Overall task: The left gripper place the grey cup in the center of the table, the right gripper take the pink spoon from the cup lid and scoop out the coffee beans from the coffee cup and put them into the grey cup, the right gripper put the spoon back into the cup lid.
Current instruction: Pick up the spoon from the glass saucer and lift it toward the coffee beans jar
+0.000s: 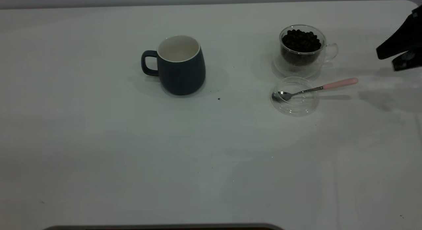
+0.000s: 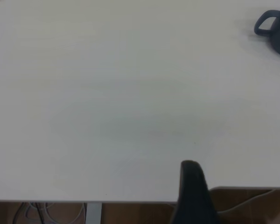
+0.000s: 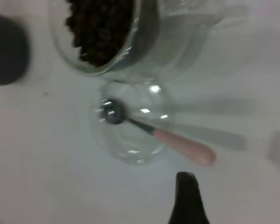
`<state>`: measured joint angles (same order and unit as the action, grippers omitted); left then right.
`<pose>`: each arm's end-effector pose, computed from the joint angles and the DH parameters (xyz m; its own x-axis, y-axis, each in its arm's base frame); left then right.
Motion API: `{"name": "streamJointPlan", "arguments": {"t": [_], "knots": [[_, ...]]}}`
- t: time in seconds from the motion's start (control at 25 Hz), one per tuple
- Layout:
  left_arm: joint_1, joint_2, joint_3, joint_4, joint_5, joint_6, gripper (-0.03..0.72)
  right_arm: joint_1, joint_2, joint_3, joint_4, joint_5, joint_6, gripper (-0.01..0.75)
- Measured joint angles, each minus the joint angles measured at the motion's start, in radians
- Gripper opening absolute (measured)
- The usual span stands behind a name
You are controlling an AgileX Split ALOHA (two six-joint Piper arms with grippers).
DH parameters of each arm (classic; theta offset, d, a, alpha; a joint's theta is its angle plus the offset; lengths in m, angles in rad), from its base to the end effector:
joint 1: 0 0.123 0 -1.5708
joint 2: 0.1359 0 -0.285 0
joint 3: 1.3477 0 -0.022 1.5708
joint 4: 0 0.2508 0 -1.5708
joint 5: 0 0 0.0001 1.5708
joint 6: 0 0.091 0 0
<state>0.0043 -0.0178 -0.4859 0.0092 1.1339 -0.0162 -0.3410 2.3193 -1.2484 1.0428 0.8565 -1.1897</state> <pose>-0.0091 0.0007 0.2675 -0.5165 -0.0145 -0.8562 -0.0178 0.9998 -0.0062 0.3797 -0.0717 0.0382 -0.9582 0.0671 -0.2782 -0.1161 0.7974 0.5922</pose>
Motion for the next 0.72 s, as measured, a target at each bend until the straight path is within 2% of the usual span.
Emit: {"name": "streamJointPlan", "arguments": {"t": [0.2, 0.56, 0.72], "knots": [[0.0, 0.0, 0.0, 0.0, 0.0, 0.001, 0.567, 0.0, 0.135, -0.084, 0.058, 0.084, -0.039, 0.585], [0.0, 0.0, 0.0, 0.0, 0.0, 0.001, 0.567, 0.004, 0.242, -0.113, 0.169, 0.126, -0.094, 0.585], [0.0, 0.0, 0.0, 0.0, 0.0, 0.001, 0.567, 0.035, 0.263, -0.113, 0.2, 0.132, -0.114, 0.585]]}}
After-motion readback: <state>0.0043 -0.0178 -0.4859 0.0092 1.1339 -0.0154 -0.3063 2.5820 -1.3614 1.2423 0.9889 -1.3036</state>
